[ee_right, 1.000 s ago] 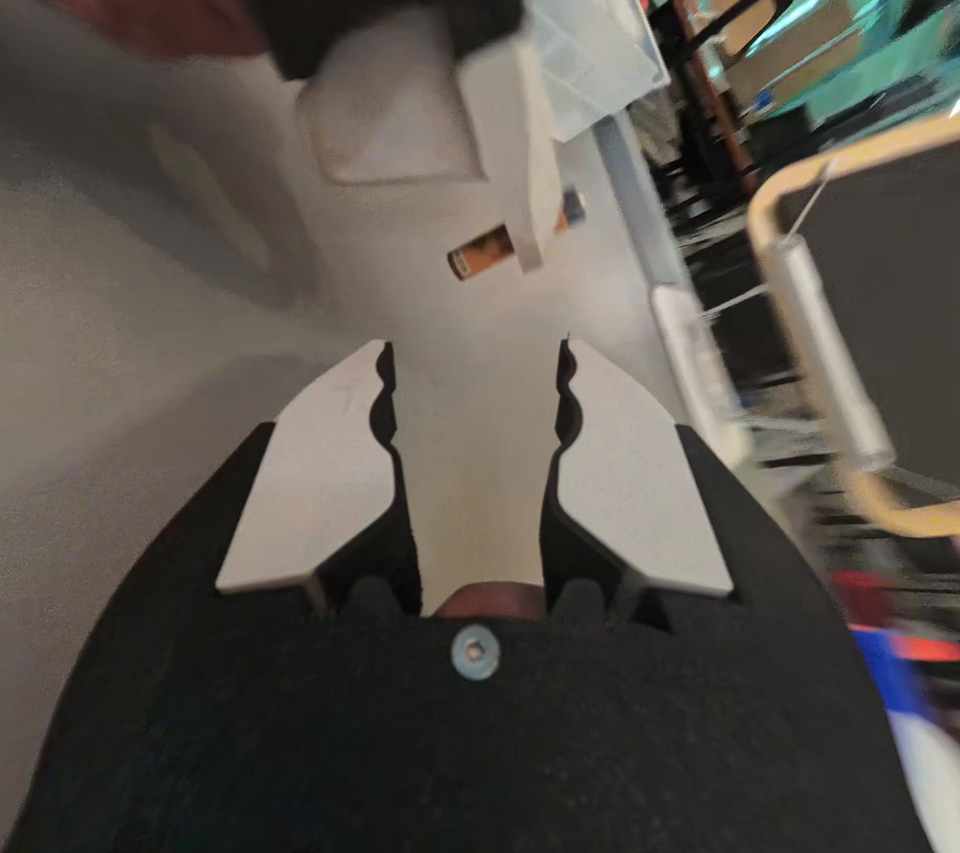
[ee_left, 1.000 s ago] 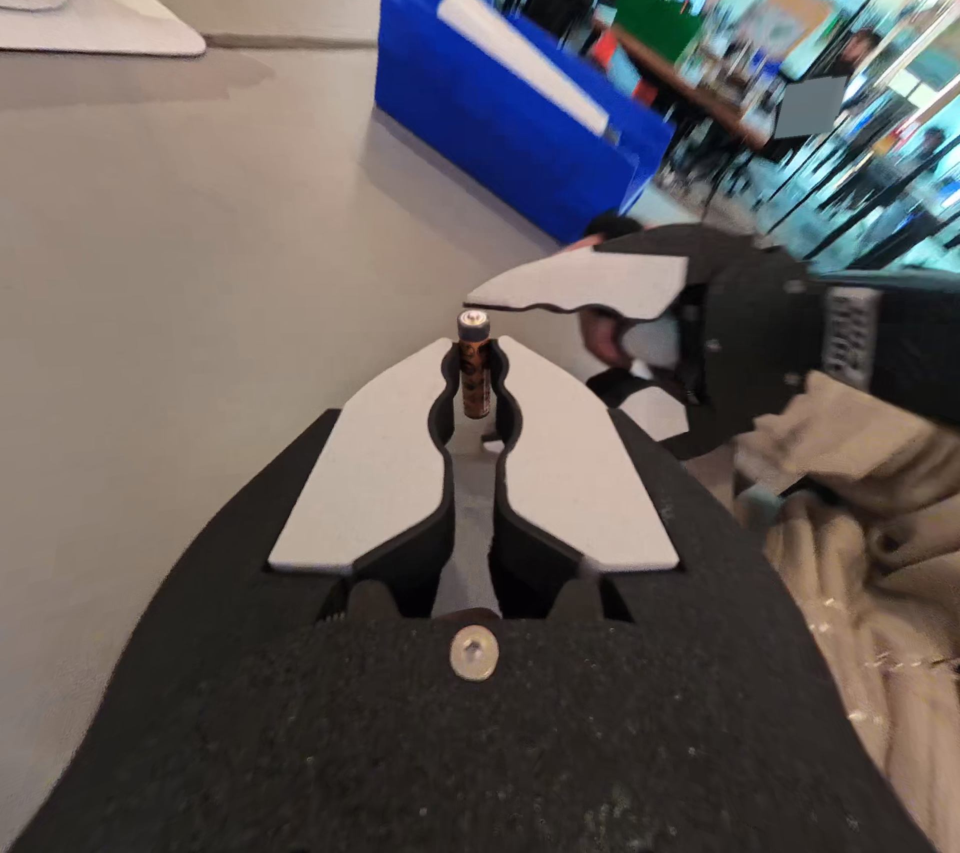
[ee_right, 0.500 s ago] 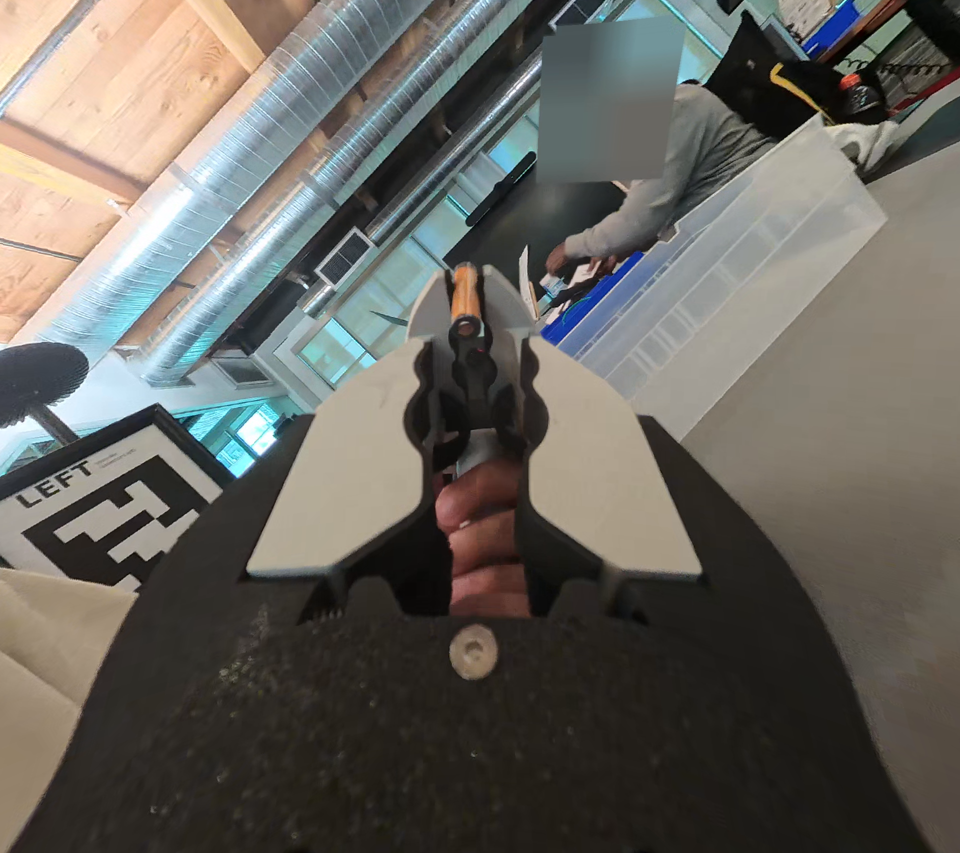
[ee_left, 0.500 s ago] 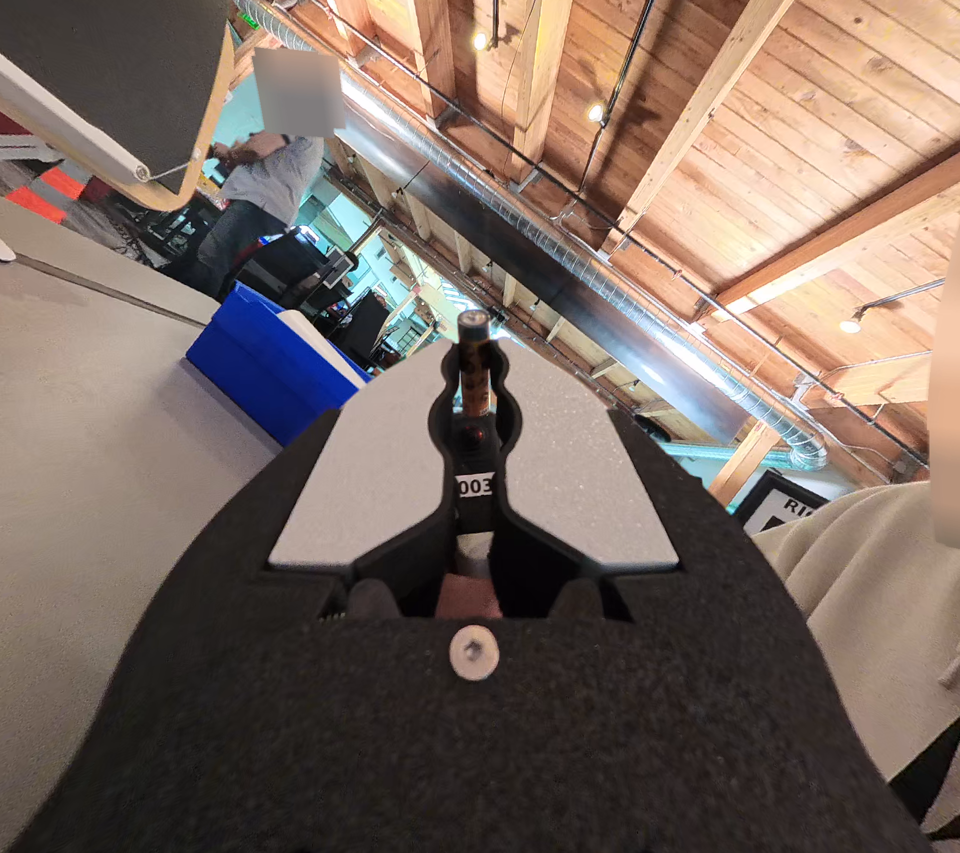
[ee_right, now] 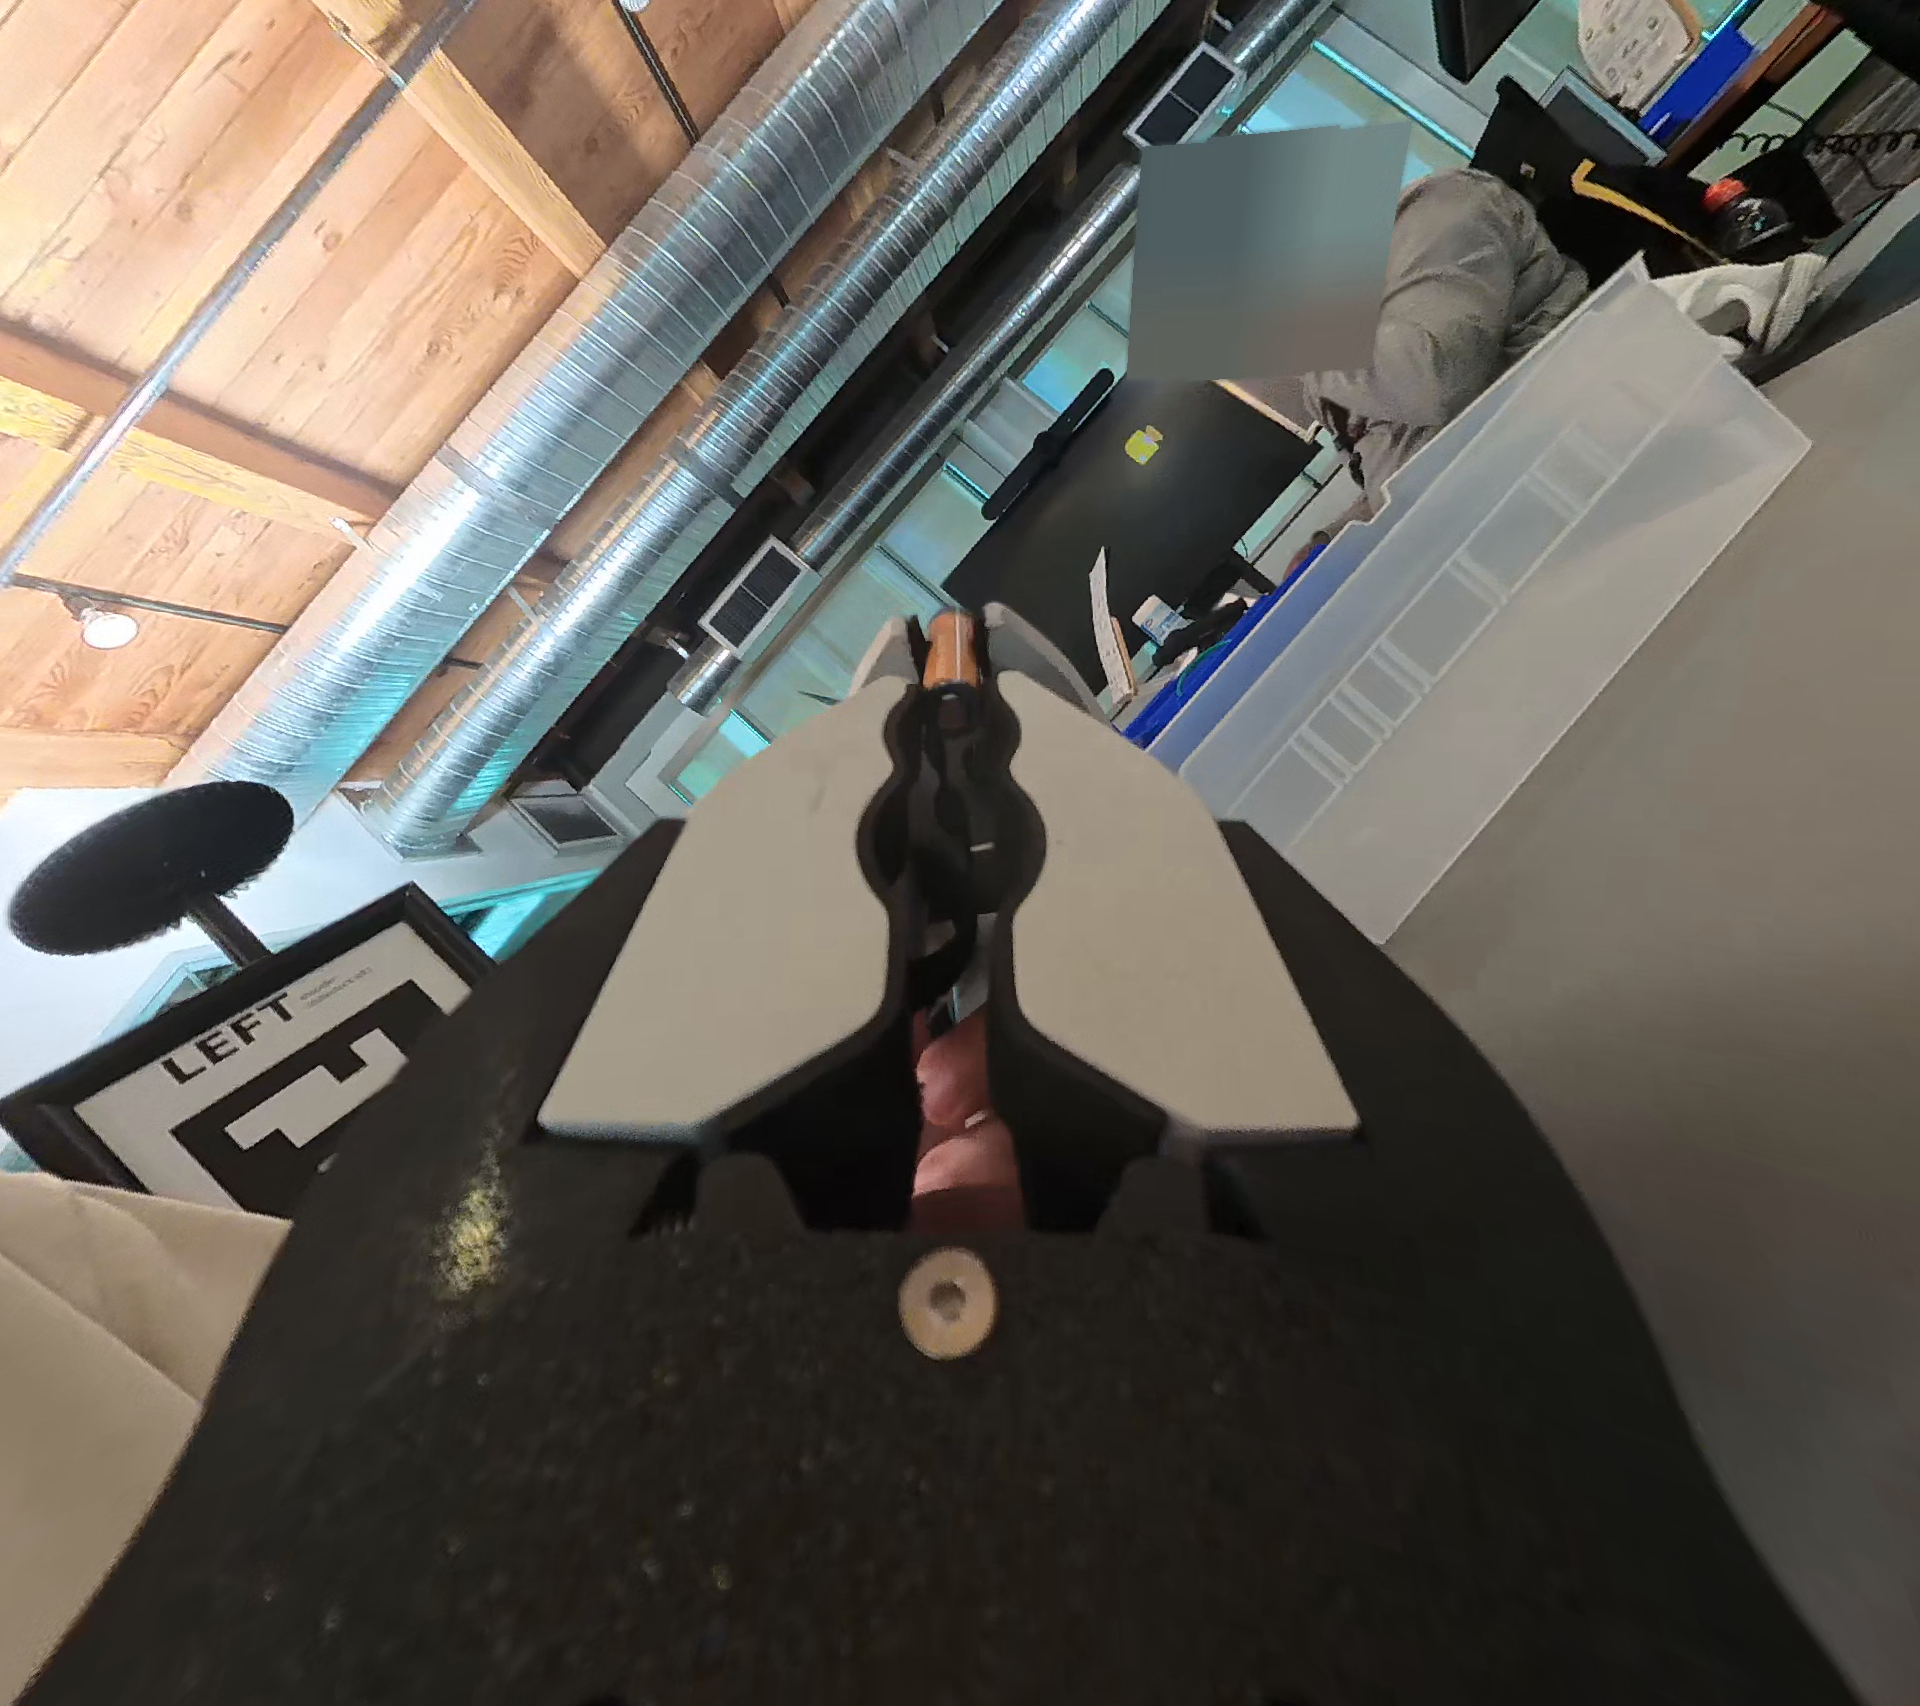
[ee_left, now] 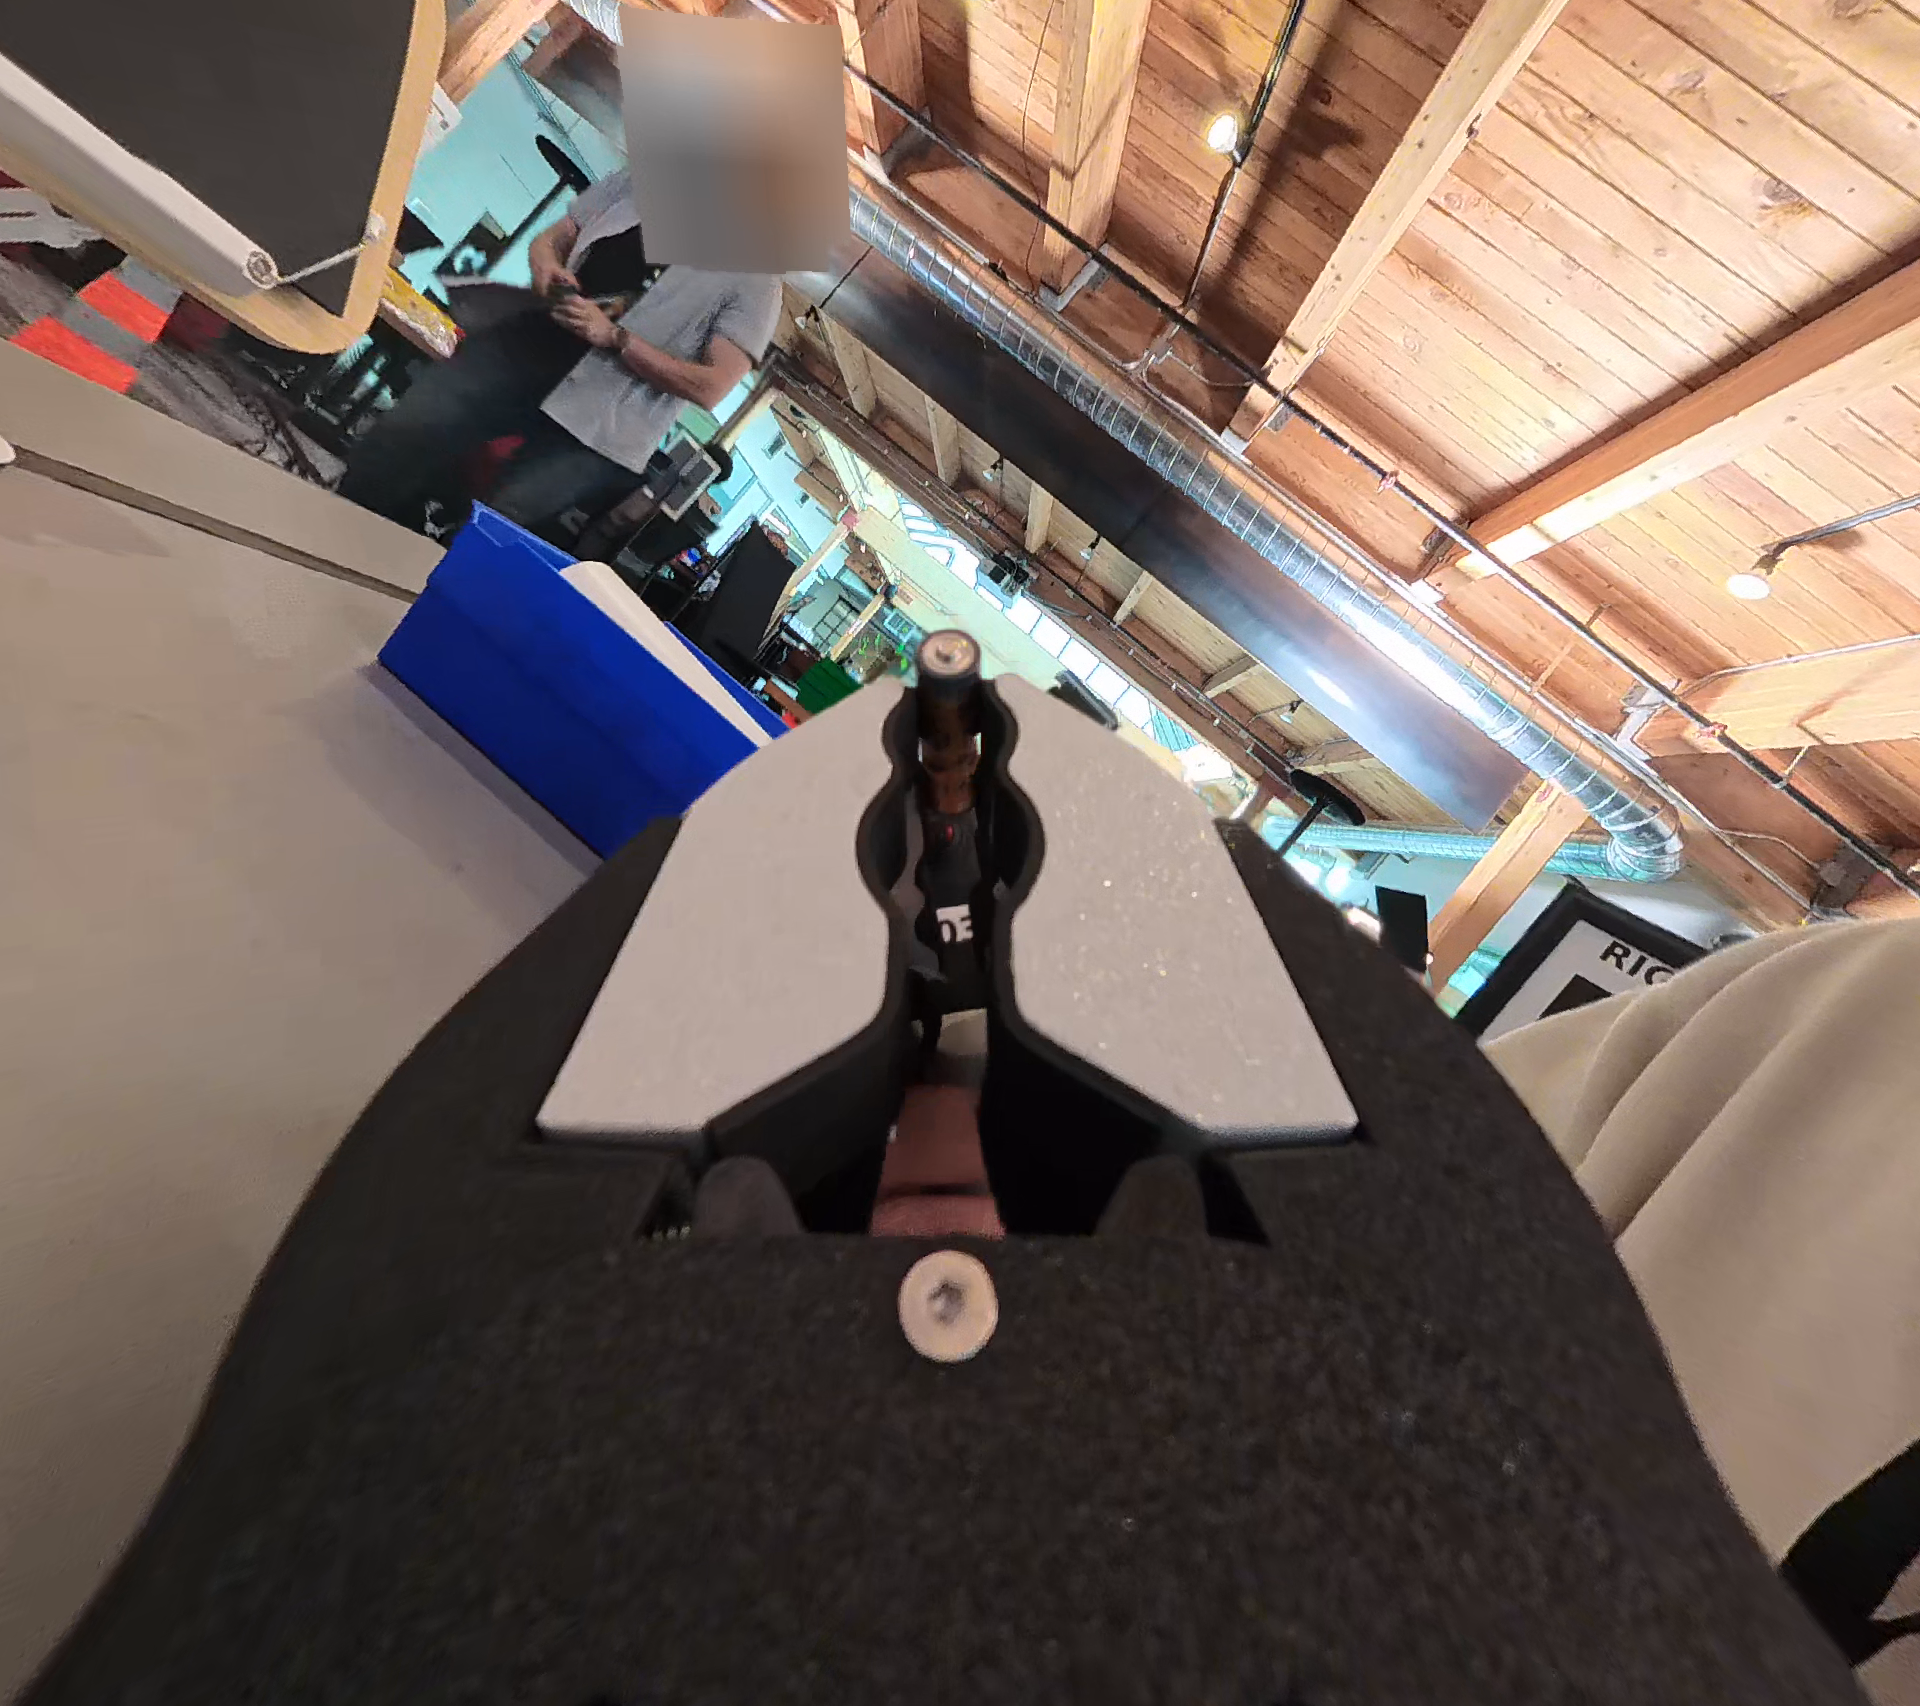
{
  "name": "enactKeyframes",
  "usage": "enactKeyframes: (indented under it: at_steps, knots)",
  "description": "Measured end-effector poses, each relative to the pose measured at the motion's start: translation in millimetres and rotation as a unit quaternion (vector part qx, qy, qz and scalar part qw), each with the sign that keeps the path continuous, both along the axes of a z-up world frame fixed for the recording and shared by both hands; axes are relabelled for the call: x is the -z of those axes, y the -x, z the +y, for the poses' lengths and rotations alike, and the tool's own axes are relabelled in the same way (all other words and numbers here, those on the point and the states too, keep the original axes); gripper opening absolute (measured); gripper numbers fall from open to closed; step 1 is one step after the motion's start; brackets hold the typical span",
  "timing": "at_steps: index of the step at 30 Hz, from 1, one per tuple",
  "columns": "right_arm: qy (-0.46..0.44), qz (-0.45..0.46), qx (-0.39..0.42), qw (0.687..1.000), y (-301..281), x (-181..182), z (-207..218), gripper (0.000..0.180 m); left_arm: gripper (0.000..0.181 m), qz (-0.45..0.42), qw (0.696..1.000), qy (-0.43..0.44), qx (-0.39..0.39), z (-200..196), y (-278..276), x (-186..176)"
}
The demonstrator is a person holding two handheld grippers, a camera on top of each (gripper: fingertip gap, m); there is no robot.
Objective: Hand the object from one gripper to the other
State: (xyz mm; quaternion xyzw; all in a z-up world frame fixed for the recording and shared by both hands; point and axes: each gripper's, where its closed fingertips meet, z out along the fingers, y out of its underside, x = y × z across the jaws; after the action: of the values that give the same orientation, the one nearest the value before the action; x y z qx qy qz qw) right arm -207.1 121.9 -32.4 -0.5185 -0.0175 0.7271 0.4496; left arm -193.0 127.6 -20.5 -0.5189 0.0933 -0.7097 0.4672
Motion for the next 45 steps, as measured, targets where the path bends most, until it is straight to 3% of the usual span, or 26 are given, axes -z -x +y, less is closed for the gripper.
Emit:
enactKeyframes:
  at_steps: [4, 7, 9, 14, 16, 22, 26, 29, 32, 34, 37, 45]
  knots:
    - [-0.05, -0.09, 0.024, 0.994, -3, 3, 2, 0.01, 0.016, 0.05, 0.999, -0.007, 0.012, 0, 4, 5]
    - [-0.121, -0.238, 0.099, 0.959, -24, 10, 19, 0.01, 0.025, 0.13, 0.991, -0.009, -0.04, 9, 25, 12]
    - [-0.162, -0.355, 0.169, 0.905, -50, 17, 37, 0.011, 0.031, 0.206, 0.974, -0.027, -0.095, 21, 41, 20]
    - [-0.212, -0.616, 0.314, 0.691, -121, 37, 81, 0.01, 0.031, 0.386, 0.909, -0.04, -0.15, 40, 50, 60]
    - [-0.197, -0.651, 0.325, 0.657, -136, 46, 89, 0.01, 0.031, 0.411, 0.901, -0.042, -0.132, 36, 40, 70]
    - [-0.148, -0.666, 0.313, 0.661, -153, 64, 100, 0.011, 0.031, 0.412, 0.904, -0.066, -0.089, 20, 15, 71]
    - [-0.143, -0.66, 0.328, 0.661, -170, 47, 101, 0.011, 0.031, 0.444, 0.888, -0.084, -0.087, 18, 13, 78]
    - [-0.14, -0.667, 0.389, 0.62, -225, -1, 104, 0.01, 0.03, 0.442, 0.889, -0.081, -0.083, 18, 12, 79]
    - [-0.037, -0.693, 0.387, 0.607, -317, -13, 110, 0.011, 0.03, 0.431, 0.897, -0.067, -0.066, 16, 9, 82]
    - [0.055, -0.708, 0.356, 0.608, -377, 8, 105, 0.011, 0.03, 0.428, 0.901, -0.053, -0.054, 16, 7, 85]
    - [0.15, -0.746, 0.316, 0.566, -437, 51, 92, 0.011, 0.03, 0.411, 0.91, -0.041, -0.039, 15, 4, 85]
    - [0.193, -0.768, 0.239, 0.562, -437, 115, 96, 0.011, 0.03, 0.431, 0.9, -0.054, -0.024, 8, -4, 91]
